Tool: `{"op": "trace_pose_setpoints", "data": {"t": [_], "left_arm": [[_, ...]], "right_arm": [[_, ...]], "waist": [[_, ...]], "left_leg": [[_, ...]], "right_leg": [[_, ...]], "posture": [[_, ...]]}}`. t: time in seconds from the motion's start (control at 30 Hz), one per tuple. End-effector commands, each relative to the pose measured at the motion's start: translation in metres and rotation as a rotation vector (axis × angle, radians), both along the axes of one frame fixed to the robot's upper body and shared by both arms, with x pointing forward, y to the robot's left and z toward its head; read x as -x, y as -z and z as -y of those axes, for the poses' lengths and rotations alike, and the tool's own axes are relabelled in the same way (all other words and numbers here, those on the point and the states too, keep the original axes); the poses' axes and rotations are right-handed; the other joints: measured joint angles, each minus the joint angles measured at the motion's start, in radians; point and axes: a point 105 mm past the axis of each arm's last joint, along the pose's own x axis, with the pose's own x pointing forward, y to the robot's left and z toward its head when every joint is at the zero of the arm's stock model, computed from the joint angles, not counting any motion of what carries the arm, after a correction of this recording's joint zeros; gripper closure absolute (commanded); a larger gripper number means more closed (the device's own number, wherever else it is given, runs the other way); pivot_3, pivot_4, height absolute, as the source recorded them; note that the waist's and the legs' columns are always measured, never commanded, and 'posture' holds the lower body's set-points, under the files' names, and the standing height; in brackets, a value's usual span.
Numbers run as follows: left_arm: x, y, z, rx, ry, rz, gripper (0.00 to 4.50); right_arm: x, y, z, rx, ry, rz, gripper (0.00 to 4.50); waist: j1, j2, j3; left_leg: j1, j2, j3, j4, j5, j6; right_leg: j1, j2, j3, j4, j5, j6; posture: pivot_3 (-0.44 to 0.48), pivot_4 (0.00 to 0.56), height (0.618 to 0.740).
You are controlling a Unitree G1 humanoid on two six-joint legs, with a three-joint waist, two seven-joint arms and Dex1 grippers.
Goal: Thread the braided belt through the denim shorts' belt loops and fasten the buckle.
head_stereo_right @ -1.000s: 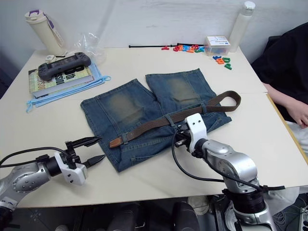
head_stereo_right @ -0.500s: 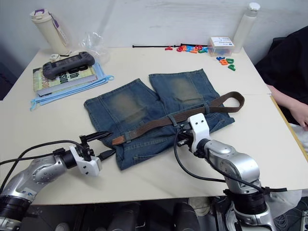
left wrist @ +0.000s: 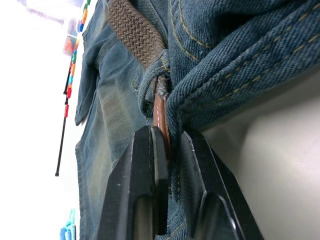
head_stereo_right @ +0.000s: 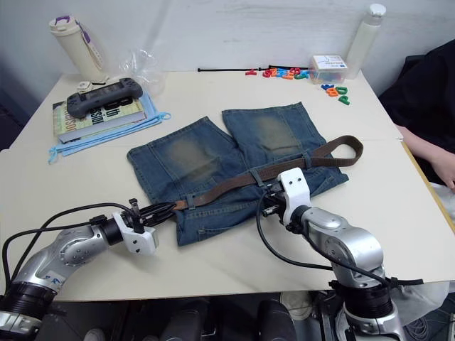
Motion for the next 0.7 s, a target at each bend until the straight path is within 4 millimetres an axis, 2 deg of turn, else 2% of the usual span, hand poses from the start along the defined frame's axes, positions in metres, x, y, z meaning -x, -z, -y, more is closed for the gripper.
{"op": "trace_pose_setpoints", "data": {"t": [0.03, 0.17, 0.27, 0.4, 0.47, 0.5, 0.57, 0.67, 0.7], "left_arm": [[0.007, -0.001, -0.006, -0.007, -0.01, 0.008, 4.37], [0.017, -0.007, -0.019, -0.013, -0.041, 0.02, 4.37], [0.026, -0.003, -0.031, -0.026, -0.072, 0.0, 4.37], [0.029, 0.0, -0.031, -0.014, -0.079, -0.022, 4.37], [0.028, -0.001, -0.028, 0.002, -0.077, -0.026, 3.31], [0.028, -0.001, -0.027, 0.006, -0.076, -0.027, 3.05], [0.027, 0.0, -0.026, 0.014, -0.082, -0.042, 2.26], [0.029, 0.004, -0.025, 0.008, -0.076, -0.072, 0.84], [0.031, 0.005, -0.025, 0.006, -0.071, -0.08, 0.84]], "right_arm": [[0.002, 0.022, 0.019, 0.054, 0.094, -0.087, 4.5], [0.001, 0.022, 0.02, 0.052, 0.098, -0.087, 4.5], [0.0, 0.022, 0.02, 0.051, 0.1, -0.086, 4.5], [-0.001, 0.023, 0.018, 0.047, 0.095, -0.086, 4.5], [-0.001, 0.023, 0.017, 0.048, 0.089, -0.086, 4.5], [0.0, 0.023, 0.017, 0.048, 0.088, -0.086, 4.5], [-0.001, 0.023, 0.017, 0.049, 0.086, -0.086, 4.5], [0.0, 0.023, 0.016, 0.048, 0.084, -0.087, 4.5], [0.0, 0.023, 0.015, 0.048, 0.083, -0.087, 4.5]], "waist": [[-0.003, 0.0, 0.0], [-0.006, 0.0, 0.0], [-0.009, 0.0, 0.0], [-0.008, 0.001, 0.0], [-0.008, 0.001, 0.001], [-0.007, 0.001, 0.001], [-0.006, 0.001, 0.001], [-0.006, 0.001, 0.001], [-0.006, 0.001, 0.001]], "left_leg": [[0.0, 0.0, 0.0, 0.0, 0.0, 0.0], [-0.001, 0.0, 0.0, -0.001, 0.0, 0.001], [-0.001, 0.0, 0.0, -0.001, 0.0, 0.001], [-0.001, 0.0, 0.0, -0.001, -0.001, 0.001], [-0.001, 0.0, 0.0, -0.001, -0.001, 0.001], [-0.001, 0.0, 0.0, -0.002, -0.001, 0.001], [-0.001, 0.0, 0.0, -0.002, -0.001, 0.001], [-0.001, 0.0, 0.0, -0.002, -0.001, 0.001], [-0.001, 0.0, 0.0, -0.002, -0.001, 0.001]], "right_leg": [[0.0, 0.0, 0.0, 0.0, 0.0, 0.0], [-0.001, 0.0, 0.0, -0.002, 0.0, 0.0], [-0.001, 0.0, 0.0, -0.002, 0.0, 0.0], [-0.001, 0.0, 0.0, -0.002, 0.0, 0.0], [-0.001, 0.0, 0.0, -0.002, 0.0, 0.0], [-0.002, 0.001, 0.0, -0.002, 0.0, 0.0], [-0.002, 0.0, 0.0, -0.002, 0.0, 0.0], [-0.001, 0.0, 0.0, -0.003, 0.0, 0.0], [-0.001, 0.0, 0.0, -0.003, 0.0, 0.0]], "posture": [[0.0, 0.15, 0.718], [0.0, 0.15, 0.718], [0.0, 0.15, 0.718], [0.0, 0.15, 0.718], [0.0, 0.15, 0.718], [0.0, 0.15, 0.718], [0.0, 0.15, 0.718], [0.0, 0.15, 0.718], [0.0, 0.15, 0.718]]}}
